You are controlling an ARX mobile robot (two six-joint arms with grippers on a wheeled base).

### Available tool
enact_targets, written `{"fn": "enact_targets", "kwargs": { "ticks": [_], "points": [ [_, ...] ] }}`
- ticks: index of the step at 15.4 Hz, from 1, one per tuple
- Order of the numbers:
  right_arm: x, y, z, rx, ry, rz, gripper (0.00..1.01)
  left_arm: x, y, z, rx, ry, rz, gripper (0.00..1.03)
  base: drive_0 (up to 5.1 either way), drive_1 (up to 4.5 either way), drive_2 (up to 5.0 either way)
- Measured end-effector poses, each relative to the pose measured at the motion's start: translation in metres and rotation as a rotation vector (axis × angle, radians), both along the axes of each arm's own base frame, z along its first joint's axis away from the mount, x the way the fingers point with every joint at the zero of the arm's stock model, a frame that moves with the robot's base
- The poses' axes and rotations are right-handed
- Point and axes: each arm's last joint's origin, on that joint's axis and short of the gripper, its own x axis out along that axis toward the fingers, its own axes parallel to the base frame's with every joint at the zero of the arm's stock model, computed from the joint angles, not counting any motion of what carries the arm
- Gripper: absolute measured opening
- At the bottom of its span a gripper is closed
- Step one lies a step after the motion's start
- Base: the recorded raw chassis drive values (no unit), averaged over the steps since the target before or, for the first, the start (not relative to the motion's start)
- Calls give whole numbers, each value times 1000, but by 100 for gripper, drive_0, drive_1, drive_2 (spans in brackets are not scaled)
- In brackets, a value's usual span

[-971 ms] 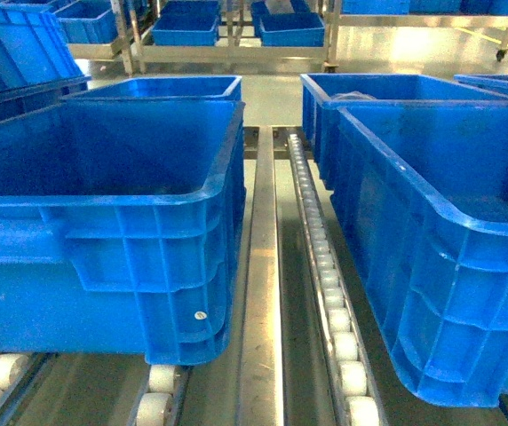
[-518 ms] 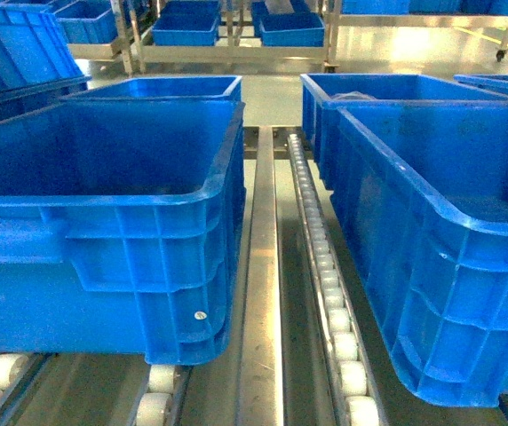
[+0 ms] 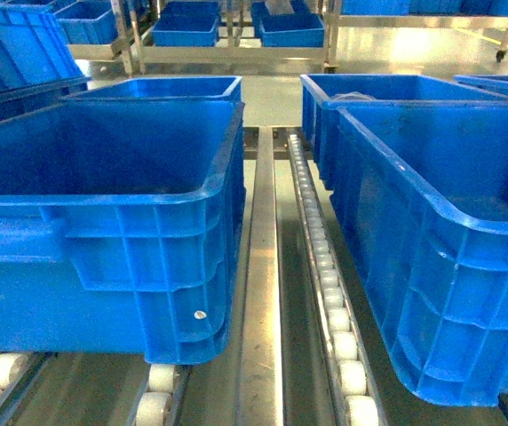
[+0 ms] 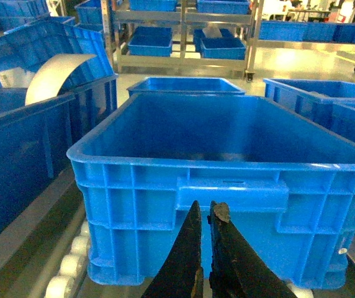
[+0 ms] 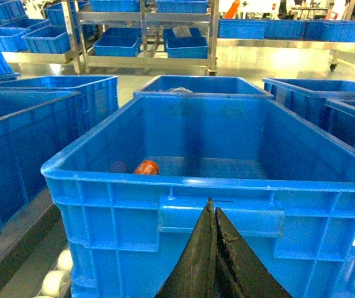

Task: Sort blue parts and orange caps into right shelf containers

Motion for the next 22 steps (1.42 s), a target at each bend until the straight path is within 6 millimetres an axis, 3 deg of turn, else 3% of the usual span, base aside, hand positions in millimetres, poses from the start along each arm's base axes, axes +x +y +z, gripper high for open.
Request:
{"fn": "enact_targets", "kwargs": {
  "ticks": [2, 3, 9, 12, 13, 22],
  "points": [
    [0, 0, 0, 0, -2, 0, 21, 0, 0, 0, 0, -2, 0, 25, 0, 0, 0],
    [0, 0, 0, 0, -2, 0, 23, 0, 0, 0, 0, -2, 0, 28, 0, 0, 0],
    [0, 0, 0, 0, -2, 0, 56, 0, 0, 0, 0, -2, 0, 59, 0, 0, 0],
    [0, 0, 0, 0, -2, 0, 91, 0, 0, 0, 0, -2, 0, 93, 0, 0, 0],
    [0, 0, 0, 0, -2, 0, 100, 0, 0, 0, 1, -2, 0, 100, 0, 0, 0],
    [0, 0, 0, 0, -2, 0, 98, 0, 0, 0, 1, -2, 0, 98, 0, 0, 0]
  ]
}}
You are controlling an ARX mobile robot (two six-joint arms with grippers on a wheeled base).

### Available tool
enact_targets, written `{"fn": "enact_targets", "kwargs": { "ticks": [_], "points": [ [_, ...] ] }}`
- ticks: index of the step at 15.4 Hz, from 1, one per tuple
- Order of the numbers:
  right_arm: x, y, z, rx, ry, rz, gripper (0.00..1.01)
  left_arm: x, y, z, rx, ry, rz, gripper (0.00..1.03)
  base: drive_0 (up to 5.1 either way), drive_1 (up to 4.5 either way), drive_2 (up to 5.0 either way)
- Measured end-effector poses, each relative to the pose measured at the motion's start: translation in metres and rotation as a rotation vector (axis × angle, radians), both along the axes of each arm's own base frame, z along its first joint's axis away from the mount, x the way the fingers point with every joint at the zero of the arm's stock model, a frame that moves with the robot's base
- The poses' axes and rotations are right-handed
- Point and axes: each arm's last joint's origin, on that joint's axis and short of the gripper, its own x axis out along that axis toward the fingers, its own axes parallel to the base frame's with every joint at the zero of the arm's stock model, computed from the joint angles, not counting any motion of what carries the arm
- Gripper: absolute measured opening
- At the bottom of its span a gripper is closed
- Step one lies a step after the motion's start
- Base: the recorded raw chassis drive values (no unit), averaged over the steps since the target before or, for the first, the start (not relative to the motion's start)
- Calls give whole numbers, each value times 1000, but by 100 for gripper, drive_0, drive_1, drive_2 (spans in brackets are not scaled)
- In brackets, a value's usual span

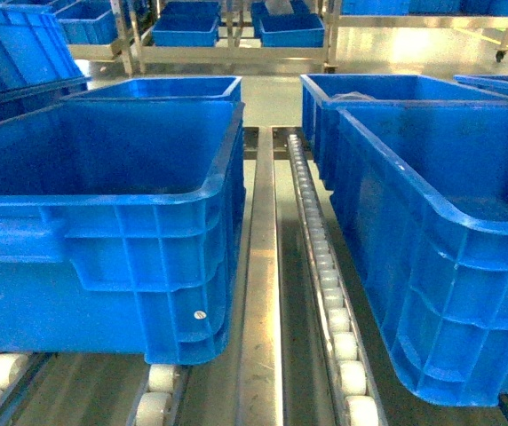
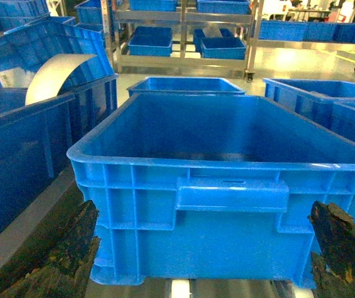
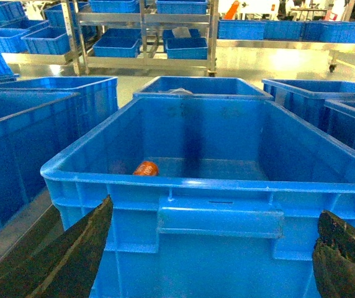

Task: Sort blue parts and orange caps into right shelf containers

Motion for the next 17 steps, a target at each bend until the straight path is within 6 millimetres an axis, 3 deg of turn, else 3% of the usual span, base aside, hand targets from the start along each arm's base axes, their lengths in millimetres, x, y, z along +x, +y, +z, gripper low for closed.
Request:
{"fn": "enact_targets", "kwargs": {
  "ticks": [17],
  "points": [
    [0, 0, 0, 0, 0, 0, 98, 0, 0, 0, 0, 0, 0, 98, 0, 0, 0]
  ]
}}
